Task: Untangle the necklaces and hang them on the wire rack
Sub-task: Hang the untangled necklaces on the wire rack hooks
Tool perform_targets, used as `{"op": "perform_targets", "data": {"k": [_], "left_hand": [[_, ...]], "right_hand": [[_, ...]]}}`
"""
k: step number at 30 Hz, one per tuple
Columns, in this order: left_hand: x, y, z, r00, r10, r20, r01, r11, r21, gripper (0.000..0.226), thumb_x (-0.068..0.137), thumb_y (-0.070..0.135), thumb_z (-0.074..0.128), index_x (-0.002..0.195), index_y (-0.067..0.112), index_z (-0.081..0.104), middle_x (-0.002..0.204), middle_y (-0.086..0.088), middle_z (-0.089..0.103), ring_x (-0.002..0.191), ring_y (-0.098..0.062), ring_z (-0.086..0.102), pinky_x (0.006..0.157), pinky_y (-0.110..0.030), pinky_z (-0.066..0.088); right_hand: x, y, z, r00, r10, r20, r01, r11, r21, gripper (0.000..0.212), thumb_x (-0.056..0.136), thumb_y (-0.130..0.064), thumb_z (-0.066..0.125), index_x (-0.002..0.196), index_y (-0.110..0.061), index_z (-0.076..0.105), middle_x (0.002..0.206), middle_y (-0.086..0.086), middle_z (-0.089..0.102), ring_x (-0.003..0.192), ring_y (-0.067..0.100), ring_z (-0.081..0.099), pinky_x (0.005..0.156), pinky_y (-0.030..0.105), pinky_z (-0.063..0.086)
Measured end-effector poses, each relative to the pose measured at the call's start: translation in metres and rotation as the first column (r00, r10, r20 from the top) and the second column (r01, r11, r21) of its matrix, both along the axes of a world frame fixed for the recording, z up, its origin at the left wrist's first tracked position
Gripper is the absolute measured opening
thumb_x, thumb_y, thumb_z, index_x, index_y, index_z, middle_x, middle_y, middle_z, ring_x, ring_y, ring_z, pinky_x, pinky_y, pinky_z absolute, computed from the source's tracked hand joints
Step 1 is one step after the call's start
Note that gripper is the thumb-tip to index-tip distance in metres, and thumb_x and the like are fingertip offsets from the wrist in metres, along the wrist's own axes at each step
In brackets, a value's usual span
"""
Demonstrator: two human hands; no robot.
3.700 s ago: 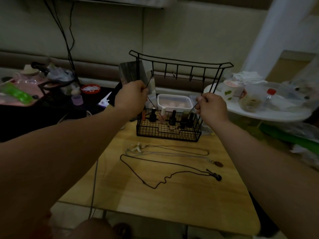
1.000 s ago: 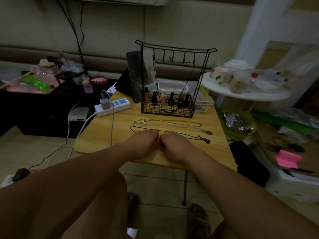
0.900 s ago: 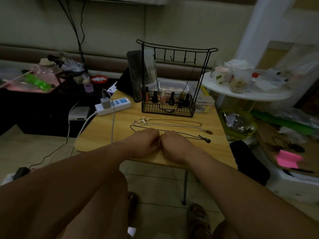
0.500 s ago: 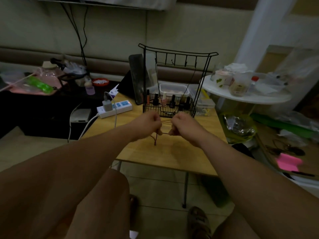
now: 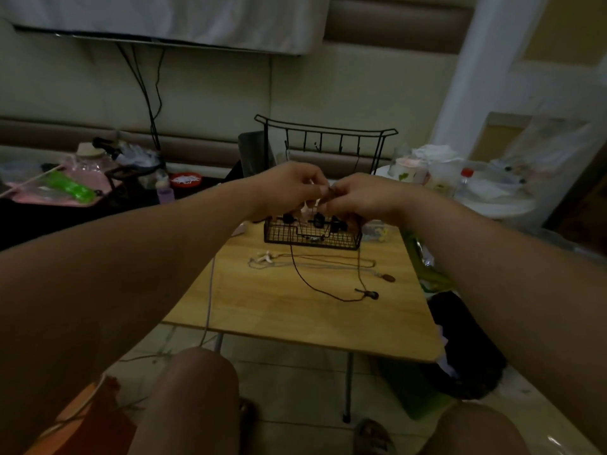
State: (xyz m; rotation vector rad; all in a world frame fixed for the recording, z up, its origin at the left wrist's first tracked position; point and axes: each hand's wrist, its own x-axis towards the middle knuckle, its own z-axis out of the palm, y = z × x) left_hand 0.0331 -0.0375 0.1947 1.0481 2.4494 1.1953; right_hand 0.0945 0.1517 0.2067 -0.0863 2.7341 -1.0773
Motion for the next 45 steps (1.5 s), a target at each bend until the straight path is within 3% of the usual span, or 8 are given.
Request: {"op": "perform_targets", "data": {"k": [6, 11, 16, 22, 29, 36, 41, 45], "left_hand": [[-0.011, 0.001, 0.032, 1.000, 0.007, -0.019, -0.008, 1.000, -0.017, 0.016, 0.105, 0.032, 0.059, 0.106, 0.018, 0.067, 0.095, -0.008, 0.061, 0.082, -0.020, 0.057, 0.077, -0.037, 0.054], [-0.028, -0.019, 0.029, 0.997, 0.037, 0.075, -0.039, 0.999, 0.025, 0.020, 0.105, 0.031, 0.059, 0.107, 0.014, 0.069, 0.110, -0.024, 0.065, 0.090, -0.026, 0.058, 0.084, -0.038, 0.054], [-0.037, -0.023, 0.034, 0.994, 0.078, 0.078, -0.084, 0.994, 0.076, 0.021, 0.105, 0.031, 0.057, 0.111, 0.014, 0.069, 0.103, -0.016, 0.065, 0.085, -0.024, 0.059, 0.073, -0.030, 0.057], [-0.056, -0.026, 0.050, 0.989, 0.139, 0.046, -0.144, 0.981, 0.130, 0.016, 0.105, 0.027, 0.059, 0.104, 0.013, 0.067, 0.089, -0.008, 0.060, 0.075, -0.017, 0.057, 0.080, -0.037, 0.057], [-0.088, -0.022, 0.051, 0.977, 0.212, -0.023, -0.207, 0.968, 0.143, 0.014, 0.104, 0.028, 0.061, 0.100, 0.017, 0.067, 0.090, -0.007, 0.065, 0.082, -0.018, 0.061, 0.081, -0.036, 0.056], [-0.118, -0.005, 0.054, 0.944, 0.282, -0.173, -0.259, 0.955, 0.143, 0.012, 0.104, 0.032, 0.060, 0.095, 0.025, 0.063, 0.092, -0.005, 0.064, 0.083, -0.018, 0.062, 0.076, -0.034, 0.050], [-0.134, 0.000, 0.044, 0.903, 0.304, -0.304, -0.292, 0.953, 0.084, 0.013, 0.104, 0.035, 0.061, 0.100, 0.024, 0.065, 0.091, 0.001, 0.062, 0.081, -0.011, 0.059, 0.065, -0.026, 0.042], [-0.141, 0.000, 0.025, 0.886, 0.304, -0.350, -0.305, 0.951, 0.054, 0.012, 0.104, 0.033, 0.062, 0.099, 0.023, 0.066, 0.085, 0.006, 0.062, 0.074, -0.005, 0.057, 0.061, -0.023, 0.040]], "right_hand": [[-0.006, 0.015, 0.032, 0.980, -0.160, -0.118, 0.142, 0.979, -0.148, 0.026, 0.106, -0.024, 0.052, 0.108, -0.009, 0.073, 0.059, -0.006, 0.042, 0.054, 0.013, 0.040, 0.056, 0.031, 0.039], [-0.002, 0.040, 0.036, 0.965, -0.244, -0.101, 0.200, 0.924, -0.326, 0.032, 0.110, -0.025, 0.045, 0.116, -0.004, 0.067, 0.059, -0.007, 0.045, 0.051, 0.011, 0.041, 0.057, 0.031, 0.042], [-0.001, 0.042, 0.035, 0.967, -0.244, -0.074, 0.198, 0.902, -0.384, 0.029, 0.109, -0.024, 0.045, 0.110, -0.004, 0.065, 0.058, -0.006, 0.041, 0.049, 0.011, 0.039, 0.058, 0.031, 0.042], [-0.013, 0.050, 0.045, 0.964, -0.244, -0.108, 0.178, 0.890, -0.420, 0.025, 0.110, -0.023, 0.045, 0.105, -0.006, 0.062, 0.058, -0.007, 0.034, 0.048, 0.010, 0.037, 0.060, 0.030, 0.044], [-0.044, 0.065, 0.044, 0.939, -0.300, -0.166, 0.218, 0.897, -0.385, 0.032, 0.111, -0.027, 0.042, 0.092, -0.009, 0.061, 0.064, -0.001, 0.034, 0.056, 0.014, 0.041, 0.064, 0.030, 0.050], [-0.081, 0.076, 0.047, 0.839, -0.382, -0.387, 0.331, 0.923, -0.195, 0.035, 0.108, -0.034, 0.045, 0.088, -0.013, 0.065, 0.077, 0.007, 0.059, 0.077, 0.025, 0.059, 0.083, 0.042, 0.052], [-0.098, 0.080, 0.034, 0.803, -0.338, -0.491, 0.371, 0.928, -0.032, 0.037, 0.110, -0.034, 0.042, 0.092, -0.012, 0.066, 0.083, 0.003, 0.063, 0.077, 0.019, 0.057, 0.067, 0.030, 0.042], [-0.105, 0.092, 0.008, 0.805, -0.282, -0.523, 0.383, 0.919, 0.094, 0.041, 0.109, -0.034, 0.043, 0.097, -0.005, 0.068, 0.099, 0.014, 0.067, 0.094, 0.031, 0.061, 0.086, 0.041, 0.048]]}}
